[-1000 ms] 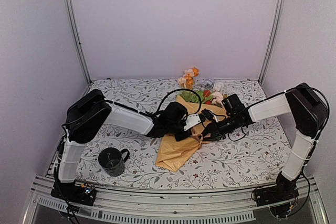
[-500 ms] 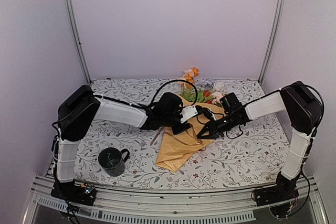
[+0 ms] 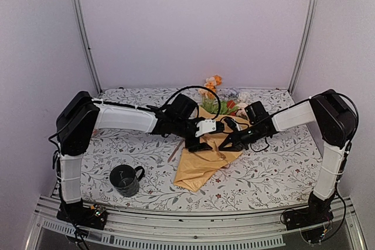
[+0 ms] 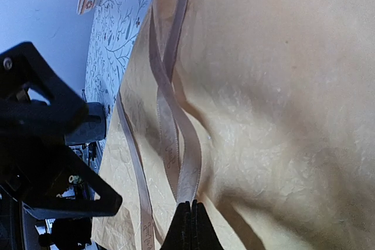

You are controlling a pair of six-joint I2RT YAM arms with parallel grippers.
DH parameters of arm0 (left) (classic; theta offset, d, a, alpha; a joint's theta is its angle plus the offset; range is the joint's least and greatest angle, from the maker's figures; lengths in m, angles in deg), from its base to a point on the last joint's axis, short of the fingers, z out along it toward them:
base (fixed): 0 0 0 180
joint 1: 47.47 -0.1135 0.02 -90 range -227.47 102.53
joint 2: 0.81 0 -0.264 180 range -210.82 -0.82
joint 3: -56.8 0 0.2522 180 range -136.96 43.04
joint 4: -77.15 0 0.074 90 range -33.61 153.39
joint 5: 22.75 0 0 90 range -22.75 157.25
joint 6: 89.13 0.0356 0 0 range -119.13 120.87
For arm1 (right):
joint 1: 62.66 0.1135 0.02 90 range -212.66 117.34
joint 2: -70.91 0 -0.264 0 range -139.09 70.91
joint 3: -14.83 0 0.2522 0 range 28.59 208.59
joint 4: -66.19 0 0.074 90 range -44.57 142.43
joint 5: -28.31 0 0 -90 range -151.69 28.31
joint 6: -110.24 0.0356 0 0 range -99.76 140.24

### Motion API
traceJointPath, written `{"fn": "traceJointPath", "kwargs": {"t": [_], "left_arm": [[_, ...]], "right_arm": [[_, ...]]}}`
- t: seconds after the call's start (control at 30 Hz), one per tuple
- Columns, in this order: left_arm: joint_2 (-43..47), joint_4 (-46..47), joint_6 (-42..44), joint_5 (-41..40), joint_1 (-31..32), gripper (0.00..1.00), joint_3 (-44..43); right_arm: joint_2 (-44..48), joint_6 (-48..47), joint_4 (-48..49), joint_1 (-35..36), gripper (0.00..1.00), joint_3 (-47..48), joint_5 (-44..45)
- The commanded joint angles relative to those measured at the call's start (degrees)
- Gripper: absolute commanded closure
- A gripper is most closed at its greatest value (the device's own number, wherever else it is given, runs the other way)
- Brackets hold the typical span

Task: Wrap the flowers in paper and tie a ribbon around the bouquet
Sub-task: Cross the ribbon over the folded bouquet.

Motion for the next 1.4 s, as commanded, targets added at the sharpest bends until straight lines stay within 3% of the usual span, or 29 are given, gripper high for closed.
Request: {"fn": "traceJointPath", "kwargs": {"t": [0.0, 0.23, 0.53, 0.73, 0.9, 1.13, 1.37], "left_arm": [[-1.12, -2.37, 2.87, 8.09, 0.86, 0.25, -2.79], [-3.17, -5.46, 7.2, 9.96, 3.14, 0.22, -3.64], [-6.07, -9.48, 11.14, 8.71, 4.8, 0.28, -7.01], [-9.97, -3.25, 10.89, -1.86, 6.17, 0.5, -8.32], [-10.93, -4.66, 11.8, 0.21, 6.69, 0.59, -8.62], [-12.76, -1.39, 10.87, -5.48, 7.99, 0.99, -9.06], [-9.8, 0.1, 7.72, -5.72, 7.88, 1.0, -7.9]], "right_arm": [[1.3, 6.62, 7.07, -2.14, 1.0, -0.15, 1.87], [0.03, 12.08, 9.85, -3.24, 1.0, -0.32, 4.67], [0.12, 12.4, 9.82, -3.23, 1.0, -1.74, 4.74], [0.06, 12.48, 10.25, -3.11, 1.0, -3.0, 4.74], [0.18, 12.21, 10.18, -3.23, 1.0, -3.74, 5.3], [0.17, 11.91, 10.39, -3.18, 1.0, -4.49, 5.45], [1.0, 11.11, 9.85, -3.19, 1.0, -6.01, 6.31]]}}
